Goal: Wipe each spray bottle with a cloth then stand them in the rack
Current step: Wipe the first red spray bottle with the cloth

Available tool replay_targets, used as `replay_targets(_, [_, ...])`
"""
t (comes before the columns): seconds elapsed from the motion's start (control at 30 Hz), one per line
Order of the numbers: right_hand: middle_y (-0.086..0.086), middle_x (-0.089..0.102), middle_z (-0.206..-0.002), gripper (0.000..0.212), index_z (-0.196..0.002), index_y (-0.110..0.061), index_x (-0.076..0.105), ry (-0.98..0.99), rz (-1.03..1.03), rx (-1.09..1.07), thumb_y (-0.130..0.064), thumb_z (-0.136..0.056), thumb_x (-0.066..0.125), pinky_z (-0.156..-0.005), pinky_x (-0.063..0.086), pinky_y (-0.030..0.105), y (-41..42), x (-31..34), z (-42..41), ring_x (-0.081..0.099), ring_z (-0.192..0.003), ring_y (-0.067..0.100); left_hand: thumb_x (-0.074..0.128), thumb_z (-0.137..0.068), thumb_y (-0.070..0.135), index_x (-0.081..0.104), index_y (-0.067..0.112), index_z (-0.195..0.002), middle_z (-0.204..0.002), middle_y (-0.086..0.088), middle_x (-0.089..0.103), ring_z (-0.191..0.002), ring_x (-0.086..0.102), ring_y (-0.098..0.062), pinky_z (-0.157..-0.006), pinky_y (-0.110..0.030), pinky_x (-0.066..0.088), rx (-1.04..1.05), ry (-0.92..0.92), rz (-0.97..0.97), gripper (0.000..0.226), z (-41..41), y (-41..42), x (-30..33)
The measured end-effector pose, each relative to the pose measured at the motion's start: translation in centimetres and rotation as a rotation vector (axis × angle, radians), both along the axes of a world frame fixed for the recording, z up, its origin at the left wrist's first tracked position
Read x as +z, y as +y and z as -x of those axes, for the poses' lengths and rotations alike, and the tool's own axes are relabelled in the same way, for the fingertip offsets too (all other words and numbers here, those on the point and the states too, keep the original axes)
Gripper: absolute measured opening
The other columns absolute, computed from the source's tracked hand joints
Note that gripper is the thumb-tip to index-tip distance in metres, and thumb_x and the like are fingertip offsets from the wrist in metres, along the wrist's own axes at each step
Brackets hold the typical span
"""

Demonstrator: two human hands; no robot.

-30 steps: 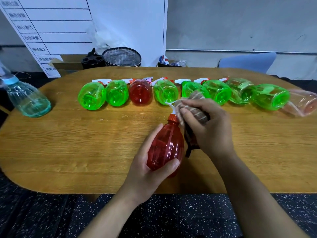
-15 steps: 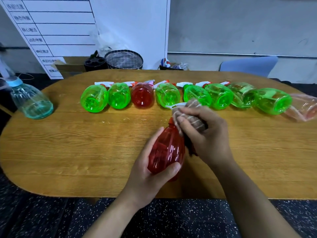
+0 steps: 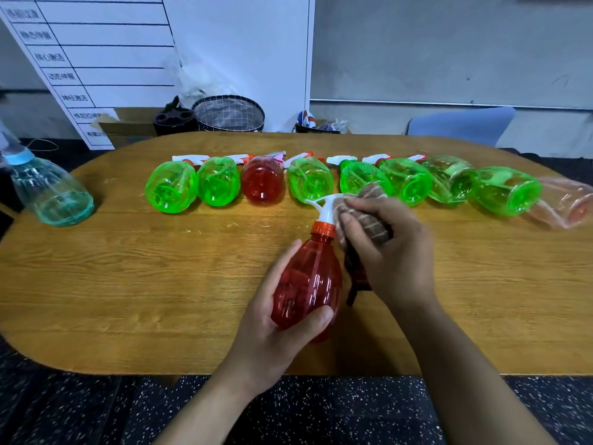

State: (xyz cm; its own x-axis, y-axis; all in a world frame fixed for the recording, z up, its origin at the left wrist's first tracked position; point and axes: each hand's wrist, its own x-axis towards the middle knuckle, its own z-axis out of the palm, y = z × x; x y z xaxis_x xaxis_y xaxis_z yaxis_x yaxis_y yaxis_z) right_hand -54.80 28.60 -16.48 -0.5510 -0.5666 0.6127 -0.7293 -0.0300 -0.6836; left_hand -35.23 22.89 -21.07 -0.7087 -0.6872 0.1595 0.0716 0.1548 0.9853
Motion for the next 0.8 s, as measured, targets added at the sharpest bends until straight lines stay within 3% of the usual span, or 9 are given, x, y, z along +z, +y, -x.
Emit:
replay_targets(0.1, [-0.006,0.075,-0.107,0.019,-0.113,-0.023,0.078,-0.009,-0.001,-0.178,-0.024,-0.094,0.078,-0.086,0.057,0.041,0.3,-0.2,1.4,0.070,-0.097,0.010,0.086,-0.078,0.043,0.046,0.054,-0.153,-0.151,0.022,0.058,-0.135,0.061,-0.008,-0.109,-0.031,0.054,-0.002,-0.003,0.007,0.086,0.0,0.0,-0.2])
replay_targets(0.17, [-0.007,0.074,-0.108,0.020,-0.114,-0.024,0.076,-0.010,-0.032,-0.160,-0.026,-0.094,0.077,-0.085,0.058,0.042,0.4,-0.3,1.4,0.069,-0.097,0.010,0.086,-0.078,0.044,0.046,0.057,-0.151,-0.152,0.020,0.056,-0.138,0.060,-0.010,-0.111,-0.035,0.054,0.003,-0.004,0.002,0.085,0.0,0.0,-0.2])
replay_targets(0.37, [-0.015,0.072,-0.097,0.012,-0.099,-0.030,0.068,-0.021,-0.216,0.059,-0.034,-0.090,0.075,-0.071,0.059,0.041,1.1,-0.9,1.1,0.070,-0.083,0.007,0.086,-0.078,0.043,0.046,0.056,-0.151,-0.149,0.012,0.062,-0.136,0.062,-0.011,-0.112,-0.028,0.051,0.055,0.040,-0.064,0.085,0.0,-0.3,-0.1])
replay_targets(0.53, [-0.012,0.072,-0.100,0.013,-0.103,-0.024,0.070,-0.049,-0.003,0.010,-0.029,-0.092,0.075,-0.078,0.056,0.028,0.9,-0.5,1.0,0.070,-0.090,0.005,0.086,-0.078,0.040,0.047,0.054,-0.152,-0.151,0.014,0.060,-0.135,0.063,-0.011,-0.107,-0.028,0.054,0.011,0.011,-0.033,0.085,0.0,-0.1,-0.2])
replay_targets(0.67, [-0.014,0.073,-0.100,0.012,-0.099,-0.028,0.069,-0.031,-0.148,0.055,-0.029,-0.091,0.078,-0.072,0.058,0.033,0.5,-0.6,1.5,0.070,-0.086,0.006,0.086,-0.078,0.039,0.046,0.050,-0.154,-0.147,0.013,0.064,-0.133,0.065,-0.012,-0.107,-0.026,0.053,0.040,0.043,-0.069,0.087,0.0,-0.2,-0.3])
replay_targets(0.73, [-0.014,0.073,-0.093,0.014,-0.091,-0.026,0.070,-0.082,-0.227,0.121,-0.022,-0.087,0.082,-0.070,0.056,0.033,0.7,-0.5,2.1,0.069,-0.081,0.006,0.086,-0.078,0.038,0.045,0.050,-0.154,-0.147,0.010,0.065,-0.133,0.065,-0.015,-0.111,-0.033,0.053,0.051,0.057,-0.097,0.087,0.1,-0.3,-0.3])
replay_targets(0.8, [-0.010,0.073,-0.090,0.012,-0.091,-0.020,0.071,-0.272,-0.150,0.155,-0.016,-0.088,0.082,-0.072,0.058,0.036,0.8,-0.1,2.6,0.070,-0.082,0.009,0.087,-0.077,0.039,0.046,0.052,-0.153,-0.149,0.009,0.063,-0.134,0.064,-0.016,-0.111,-0.038,0.054,0.043,0.042,-0.073,0.087,0.1,-0.3,-0.4])
